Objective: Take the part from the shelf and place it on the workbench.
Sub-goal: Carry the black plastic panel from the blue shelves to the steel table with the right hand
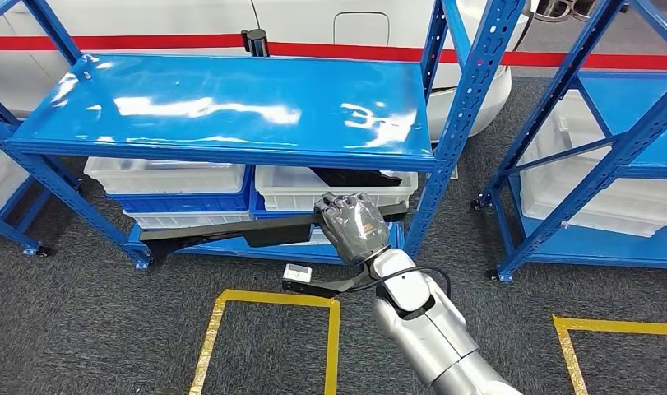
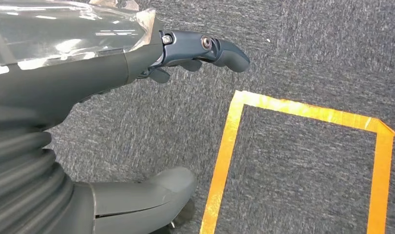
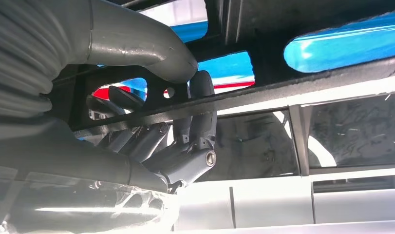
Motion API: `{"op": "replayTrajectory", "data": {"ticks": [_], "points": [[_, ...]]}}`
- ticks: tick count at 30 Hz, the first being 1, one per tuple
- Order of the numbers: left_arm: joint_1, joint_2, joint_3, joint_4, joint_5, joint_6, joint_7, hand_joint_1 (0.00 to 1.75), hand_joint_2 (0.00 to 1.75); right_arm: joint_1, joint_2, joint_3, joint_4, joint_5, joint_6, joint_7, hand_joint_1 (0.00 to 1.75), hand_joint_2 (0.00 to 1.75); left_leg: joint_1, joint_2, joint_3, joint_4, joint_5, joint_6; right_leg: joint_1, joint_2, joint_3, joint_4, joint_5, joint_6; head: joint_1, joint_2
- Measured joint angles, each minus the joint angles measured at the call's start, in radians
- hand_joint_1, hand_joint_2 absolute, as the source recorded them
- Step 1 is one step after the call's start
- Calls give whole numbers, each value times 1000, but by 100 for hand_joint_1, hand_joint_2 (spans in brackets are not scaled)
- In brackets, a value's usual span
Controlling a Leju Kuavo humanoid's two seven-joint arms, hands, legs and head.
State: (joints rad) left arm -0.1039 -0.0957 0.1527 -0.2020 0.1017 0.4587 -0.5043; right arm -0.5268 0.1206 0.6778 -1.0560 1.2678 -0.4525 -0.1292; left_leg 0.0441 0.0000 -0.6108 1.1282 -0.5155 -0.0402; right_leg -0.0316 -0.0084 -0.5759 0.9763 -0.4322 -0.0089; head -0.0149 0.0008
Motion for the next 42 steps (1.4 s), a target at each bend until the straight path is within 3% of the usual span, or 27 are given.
{"op": "replayTrajectory", "data": {"ticks": [2,3,6,8,9,11,12,13,14,16,18,20,23,30,32,34,35,36,38,39,40,42], "points": [[-1,1,0,0,0,-1,0,0,175,-1,3,0,0,0,0,0,175,175,3,-5,73,-115,29,0,0,1,-11,8,6,11,-2,0],[0,1,1,0,1,-1,-1,0,175,-1,5,1,0,1,0,1,175,175,1,-8,85,-139,30,6,3,2,-15,9,10,19,-2,0],[2,4,6,0,5,-1,-4,0,175,0,7,3,0,4,-1,2,175,175,-9,-8,74,-147,39,41,4,3,-25,6,21,45,1,0],[3,4,7,0,6,-3,-7,0,175,1,6,3,0,6,-2,2,175,175,-12,-4,66,-158,58,66,4,3,-53,56,-14,43,4,0],[3,4,7,0,6,-4,-9,0,175,2,6,3,0,6,-2,3,175,175,-13,-3,60,-160,67,76,4,3,-80,116,-49,35,6,0],[4,4,8,0,6,-6,-9,0,175,6,4,4,0,7,-3,4,175,175,-21,-3,43,-159,78,85,4,4,-135,261,-119,25,8,0],[5,4,8,0,6,-7,-10,0,175,10,2,4,0,7,-3,4,175,175,-25,-3,36,-158,84,87,4,4,-147,304,-137,26,9,0],[6,4,8,0,6,-7,-10,0,175,13,1,4,0,7,-3,4,175,175,-28,-3,29,-157,88,87,5,4,-135,303,-137,30,10,0],[7,4,8,0,6,-7,-10,0,175,15,0,4,0,7,-3,4,175,175,-31,-4,23,-154,92,87,7,4,-100,257,-123,35,11,0],[8,3,9,0,6,-7,-10,0,175,16,0,4,0,7,-3,3,175,175,-34,-4,15,-144,95,85,11,4,-1,102,-85,38,12,0],[8,3,12,0,6,-7,-10,0,175,15,1,4,0,7,-3,3,175,175,-38,-4,7,-135,98,77,18,5,47,17,-65,29,13,0],[9,3,15,0,6,-7,-10,0,175,16,2,4,0,7,-4,4,175,175,-41,-4,1,-132,105,64,24,6,46,12,-55,16,13,0],[11,5,18,0,6,-7,-11,0,175,16,4,4,0,8,-4,4,175,175,-36,-4,-12,-117,91,51,10,5,40,9,-40,2,12,0],[11,6,19,0,6,-7,-11,0,175,16,5,4,0,8,-4,5,175,175,-34,-3,-21,-97,68,47,8,4,37,8,-35,-3,11,0],[11,6,19,0,3,-7,-11,0,175,17,5,4,0,11,-4,9,175,175,-30,-3,-50,-21,16,40,9,3,30,9,-30,-8,7,0],[12,6,19,0,-2,-7,-8,0,175,27,4,4,0,15,-3,14,175,175,-24,-3,-87,93,-41,29,11,2,16,10,-20,-8,4,0],[12,6,19,0,-5,-7,-7,0,175,34,3,4,-3,17,-3,16,175,175,-21,-3,-53,54,-30,29,12,2,8,13,-15,-5,4,0],[12,7,19,0,-7,-7,-5,0,175,41,3,4,-8,19,-3,18,175,175,-23,-3,-18,7,-11,35,14,2,-1,14,-6,5,4,0],[12,7,19,0,-10,-8,-3,0,175,51,0,3,-22,23,-2,22,175,175,-28,-1,54,-133,52,68,18,3,-28,41,-14,25,7,0],[12,7,19,0,-10,-8,-3,0,175,53,-2,2,-28,24,-2,24,175,175,-32,0,45,-137,64,83,20,3,-50,79,-35,30,9,0],[11,7,19,0,-11,-8,-3,0,175,55,-4,1,-31,25,-2,25,175,175,-32,2,38,-142,75,93,21,3,-78,141,-70,27,10,0],[11,7,19,0,-11,-9,-1,0,175,58,-8,0,-31,25,0,25,175,175,-35,2,20,-141,87,98,21,4,-129,277,-135,22,12,0]]}}
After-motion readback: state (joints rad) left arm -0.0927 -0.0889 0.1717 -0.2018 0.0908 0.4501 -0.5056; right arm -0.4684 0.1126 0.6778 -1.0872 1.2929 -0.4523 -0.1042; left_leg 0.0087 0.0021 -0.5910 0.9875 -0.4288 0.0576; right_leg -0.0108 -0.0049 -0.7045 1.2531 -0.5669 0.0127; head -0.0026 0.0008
